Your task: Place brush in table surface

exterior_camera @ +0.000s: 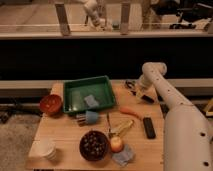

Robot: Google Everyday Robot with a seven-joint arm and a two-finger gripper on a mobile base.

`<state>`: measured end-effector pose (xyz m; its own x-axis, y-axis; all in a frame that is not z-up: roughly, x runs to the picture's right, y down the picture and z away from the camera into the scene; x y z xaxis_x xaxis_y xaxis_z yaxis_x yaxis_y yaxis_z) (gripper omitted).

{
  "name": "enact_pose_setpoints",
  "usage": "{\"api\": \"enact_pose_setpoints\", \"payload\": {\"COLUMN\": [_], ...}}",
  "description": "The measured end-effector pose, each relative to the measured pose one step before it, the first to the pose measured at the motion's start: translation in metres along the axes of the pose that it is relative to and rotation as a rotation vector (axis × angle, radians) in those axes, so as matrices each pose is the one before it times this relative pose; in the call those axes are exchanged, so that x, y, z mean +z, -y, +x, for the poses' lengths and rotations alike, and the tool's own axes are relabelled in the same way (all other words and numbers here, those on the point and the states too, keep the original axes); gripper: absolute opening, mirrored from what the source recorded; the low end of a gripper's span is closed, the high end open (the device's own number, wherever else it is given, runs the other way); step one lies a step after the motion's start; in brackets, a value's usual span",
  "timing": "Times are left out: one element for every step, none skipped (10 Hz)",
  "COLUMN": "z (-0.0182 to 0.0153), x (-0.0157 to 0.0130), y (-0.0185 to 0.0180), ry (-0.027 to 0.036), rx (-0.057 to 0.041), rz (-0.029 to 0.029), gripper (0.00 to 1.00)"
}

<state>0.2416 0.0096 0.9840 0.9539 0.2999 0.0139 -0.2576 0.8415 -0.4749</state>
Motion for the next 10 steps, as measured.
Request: {"api": "enact_pose_setpoints", "payload": {"z": [0.0025,0.00198,0.00194,0.00483,0.00307,0.00109,0.00003,-0.00004,0.00042,0.00053], "x": [0.00131,0.00176,0.00146,0.00141,0.00115,0.00197,0.00244,0.0021,0.00175,0.00111], "y": [0.00054,0.00043,0.00076,0.00036,0.00038,-0.00009,-0.00002,-0.00011,-0.00063,-0.00031], "ry": [0.00263,0.00232,0.00552,0.00229,0.003,0.00382,0.00437,0.00446,0.00358,0.00268], "rx": [0.02305,0.01856,0.02202,0.02216,0.01516,0.00978,0.00669,0.00547,0.00094,0.0005], "rz": [0.00083,0.00162,0.00315,0.00288,0.00262,-0.00052,-0.00215,-0.00357,-0.00504,-0.00335], "gripper": [0.8,0.8,0.8,0.8,0.8,0.8,0.8,0.8,0.8,0.8]}}
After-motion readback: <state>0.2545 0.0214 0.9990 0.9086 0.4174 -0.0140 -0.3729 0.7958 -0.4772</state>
